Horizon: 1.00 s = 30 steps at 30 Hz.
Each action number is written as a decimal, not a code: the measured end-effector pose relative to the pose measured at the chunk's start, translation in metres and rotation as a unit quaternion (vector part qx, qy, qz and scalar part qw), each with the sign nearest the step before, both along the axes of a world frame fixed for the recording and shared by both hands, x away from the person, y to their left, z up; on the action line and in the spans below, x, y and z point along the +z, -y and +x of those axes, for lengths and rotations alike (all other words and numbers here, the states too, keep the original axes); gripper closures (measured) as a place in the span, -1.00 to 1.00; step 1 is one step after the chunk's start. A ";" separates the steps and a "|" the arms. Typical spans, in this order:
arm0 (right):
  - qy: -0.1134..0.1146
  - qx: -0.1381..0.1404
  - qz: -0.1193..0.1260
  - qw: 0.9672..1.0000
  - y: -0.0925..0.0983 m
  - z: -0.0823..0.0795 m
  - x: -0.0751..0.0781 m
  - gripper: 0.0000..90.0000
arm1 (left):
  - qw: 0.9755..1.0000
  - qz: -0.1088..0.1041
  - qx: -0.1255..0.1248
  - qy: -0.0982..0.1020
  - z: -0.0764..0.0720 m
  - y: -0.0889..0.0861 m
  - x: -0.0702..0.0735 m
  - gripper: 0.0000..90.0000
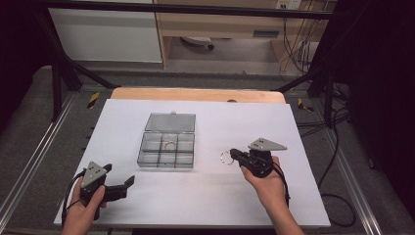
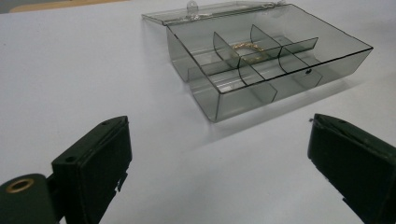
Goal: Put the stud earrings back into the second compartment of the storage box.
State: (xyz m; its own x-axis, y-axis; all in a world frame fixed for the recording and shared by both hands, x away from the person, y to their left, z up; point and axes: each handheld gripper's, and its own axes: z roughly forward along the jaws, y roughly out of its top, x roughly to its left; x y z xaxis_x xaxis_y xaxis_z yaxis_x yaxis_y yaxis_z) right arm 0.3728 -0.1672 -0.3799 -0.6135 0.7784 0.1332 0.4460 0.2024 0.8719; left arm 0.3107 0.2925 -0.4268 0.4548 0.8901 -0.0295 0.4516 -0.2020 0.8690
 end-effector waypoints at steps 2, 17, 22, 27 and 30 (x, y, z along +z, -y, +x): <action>0.000 0.006 0.004 1.000 -0.008 0.007 0.003 0.94 | 1.000 0.000 0.004 0.002 0.000 -0.001 0.000 -0.85; 0.011 0.039 -0.012 0.999 -0.066 0.039 0.015 0.94 | 1.000 -0.011 0.019 -0.005 0.000 -0.002 -0.001 -0.87; 0.012 0.054 -0.010 0.998 -0.084 0.048 0.019 0.94 | 1.000 -0.005 0.019 -0.005 0.002 -0.001 -0.001 -0.88; 0.009 0.055 -0.005 0.998 -0.095 0.062 0.019 0.94 | 1.000 -0.004 0.018 -0.004 0.002 -0.001 -0.001 -0.87; 0.003 0.053 0.002 0.999 -0.101 0.070 0.018 0.94 | 1.000 -0.003 0.018 -0.003 0.002 -0.001 -0.001 -0.87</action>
